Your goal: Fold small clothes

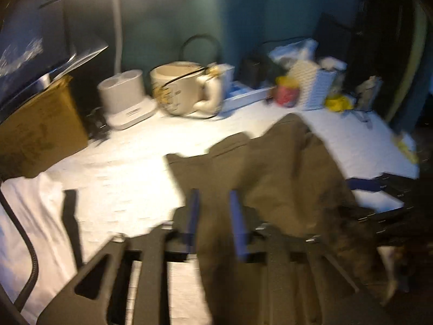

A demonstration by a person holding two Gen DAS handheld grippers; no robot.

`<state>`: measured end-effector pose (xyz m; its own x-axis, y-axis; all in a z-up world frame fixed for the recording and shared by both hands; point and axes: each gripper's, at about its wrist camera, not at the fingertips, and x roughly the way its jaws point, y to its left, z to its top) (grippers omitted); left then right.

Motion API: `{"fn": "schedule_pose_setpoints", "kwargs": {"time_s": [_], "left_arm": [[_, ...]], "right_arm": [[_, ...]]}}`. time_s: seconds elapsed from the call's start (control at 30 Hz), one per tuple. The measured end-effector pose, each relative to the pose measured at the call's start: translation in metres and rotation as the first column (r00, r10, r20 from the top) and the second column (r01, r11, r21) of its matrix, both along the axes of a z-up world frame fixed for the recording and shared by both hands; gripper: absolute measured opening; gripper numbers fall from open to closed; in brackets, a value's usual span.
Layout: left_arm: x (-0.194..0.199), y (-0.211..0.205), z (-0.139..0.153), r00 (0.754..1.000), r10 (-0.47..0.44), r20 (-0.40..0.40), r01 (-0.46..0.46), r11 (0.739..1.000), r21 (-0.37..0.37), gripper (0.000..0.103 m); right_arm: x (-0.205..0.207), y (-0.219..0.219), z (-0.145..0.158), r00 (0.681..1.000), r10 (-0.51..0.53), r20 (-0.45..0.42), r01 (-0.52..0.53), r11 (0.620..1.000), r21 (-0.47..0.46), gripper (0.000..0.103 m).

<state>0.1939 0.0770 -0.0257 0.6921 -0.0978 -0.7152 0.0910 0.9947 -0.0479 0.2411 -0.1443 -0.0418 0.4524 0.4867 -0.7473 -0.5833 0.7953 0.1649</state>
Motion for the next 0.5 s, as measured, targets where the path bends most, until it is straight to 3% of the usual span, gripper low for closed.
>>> {"fn": "schedule_pose_setpoints", "kwargs": {"time_s": [0.03, 0.07, 0.23, 0.37, 0.5], "left_arm": [[-0.001, -0.009, 0.002, 0.999, -0.033, 0.011, 0.033, 0.999, 0.005, 0.062], [-0.004, -0.02, 0.003, 0.997, -0.07, 0.025, 0.069, 0.997, 0.018, 0.067], [-0.003, -0.053, -0.008, 0.984, -0.177, -0.023, 0.179, 0.978, 0.103, 0.067], [-0.003, -0.048, -0.027, 0.991, -0.115, -0.072, 0.129, 0.967, 0.22, 0.067], [-0.012, -0.014, -0.031, 0.997, -0.015, -0.077, 0.031, 0.976, 0.216, 0.067]], "right_arm": [[-0.001, 0.0, 0.001, 1.0, -0.003, 0.0, 0.003, 1.0, 0.001, 0.067], [-0.002, -0.001, 0.001, 1.0, -0.007, 0.001, 0.007, 1.0, 0.0, 0.067], [-0.007, -0.014, 0.004, 0.999, -0.045, 0.011, 0.045, 0.999, 0.0, 0.067], [-0.011, -0.026, 0.004, 0.997, -0.071, 0.015, 0.071, 0.997, 0.002, 0.067], [-0.013, -0.033, 0.001, 0.996, -0.084, 0.012, 0.084, 0.996, 0.001, 0.067]]}}
